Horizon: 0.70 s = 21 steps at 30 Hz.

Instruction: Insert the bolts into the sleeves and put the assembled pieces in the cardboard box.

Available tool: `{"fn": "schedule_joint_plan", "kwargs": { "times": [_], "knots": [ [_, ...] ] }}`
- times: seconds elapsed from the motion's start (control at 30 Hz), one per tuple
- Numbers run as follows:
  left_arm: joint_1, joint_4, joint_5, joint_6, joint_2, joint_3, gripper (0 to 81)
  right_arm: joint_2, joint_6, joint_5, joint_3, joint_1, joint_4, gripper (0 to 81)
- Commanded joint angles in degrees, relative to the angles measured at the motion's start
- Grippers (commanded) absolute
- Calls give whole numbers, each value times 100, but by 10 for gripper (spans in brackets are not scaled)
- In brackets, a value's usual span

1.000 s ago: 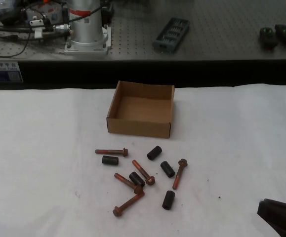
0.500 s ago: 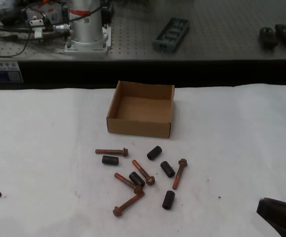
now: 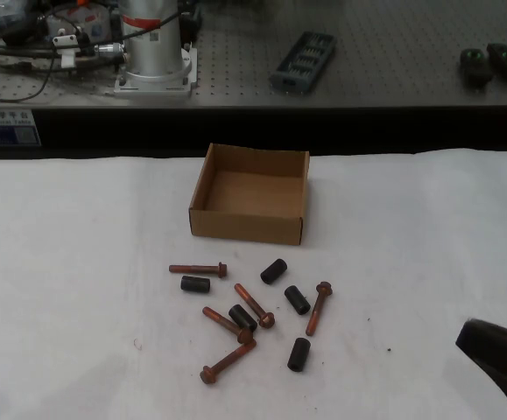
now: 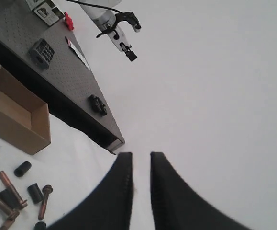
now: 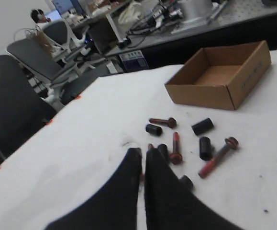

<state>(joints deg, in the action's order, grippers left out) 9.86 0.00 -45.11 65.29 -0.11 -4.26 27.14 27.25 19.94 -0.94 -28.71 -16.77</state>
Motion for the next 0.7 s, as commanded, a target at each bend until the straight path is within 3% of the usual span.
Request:
{"fn": "schedule_joint_plan", "kwargs": {
  "times": [0.0,0.2,0.37,0.57,0.67],
  "knots": [
    [-34,-44,-379,79,11,-28,108,-45,59,25,-149,-11,-327,46],
    [-63,-54,-375,-52,286,-132,108,88,-404,-95,-1096,-11,1291,46],
    [-286,-154,-354,-933,1384,-843,104,618,-392,66,-1430,-11,1812,46],
    [-896,-138,-62,-2024,3253,-1949,104,1530,-375,466,-1895,-11,1812,46],
    [-1487,-138,98,-2309,4396,-2515,104,1824,-375,450,-2372,-11,1888,46]
  ]
}}
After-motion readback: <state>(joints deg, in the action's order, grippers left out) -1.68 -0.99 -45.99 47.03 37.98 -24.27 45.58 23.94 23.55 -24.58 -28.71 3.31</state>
